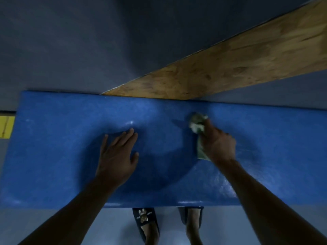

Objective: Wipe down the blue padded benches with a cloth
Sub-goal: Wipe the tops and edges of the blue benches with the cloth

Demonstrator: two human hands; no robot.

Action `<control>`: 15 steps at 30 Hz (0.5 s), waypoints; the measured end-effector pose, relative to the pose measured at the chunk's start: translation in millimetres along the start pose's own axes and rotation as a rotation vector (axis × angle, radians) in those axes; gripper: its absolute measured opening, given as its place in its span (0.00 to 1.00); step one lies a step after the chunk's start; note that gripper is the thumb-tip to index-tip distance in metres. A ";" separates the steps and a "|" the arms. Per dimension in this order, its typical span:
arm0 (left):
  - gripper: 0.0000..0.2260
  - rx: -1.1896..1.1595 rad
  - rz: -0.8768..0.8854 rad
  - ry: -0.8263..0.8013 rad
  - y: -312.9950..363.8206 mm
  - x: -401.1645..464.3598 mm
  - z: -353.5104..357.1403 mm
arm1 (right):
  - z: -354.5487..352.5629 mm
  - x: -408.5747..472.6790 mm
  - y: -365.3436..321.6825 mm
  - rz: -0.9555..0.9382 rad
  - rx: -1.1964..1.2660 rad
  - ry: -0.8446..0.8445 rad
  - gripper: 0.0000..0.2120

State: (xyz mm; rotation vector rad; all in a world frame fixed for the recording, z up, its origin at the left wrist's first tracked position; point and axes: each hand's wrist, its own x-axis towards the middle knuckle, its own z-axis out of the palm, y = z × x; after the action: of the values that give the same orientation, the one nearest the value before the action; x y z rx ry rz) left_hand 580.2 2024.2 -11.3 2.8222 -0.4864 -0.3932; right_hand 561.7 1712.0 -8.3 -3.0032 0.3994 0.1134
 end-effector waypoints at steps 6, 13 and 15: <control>0.26 0.026 -0.027 -0.021 2.8 0.1 0.4 | -0.1 -23.7 -15.7 0.344 0.099 0.021 0.21; 0.27 0.045 -0.031 -0.002 4.2 0.6 1.9 | 24.4 -47.2 -146.3 -0.075 0.243 0.057 0.17; 0.27 0.034 -0.038 0.017 5.1 0.3 3.4 | 25.4 -45.9 -135.0 -0.213 0.211 0.059 0.21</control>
State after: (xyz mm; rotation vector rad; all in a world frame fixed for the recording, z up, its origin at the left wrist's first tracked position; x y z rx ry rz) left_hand 578.0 2018.7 -13.1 2.8690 -0.4399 -0.3709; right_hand 551.6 1856.3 -16.0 -2.8220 0.0877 -0.0345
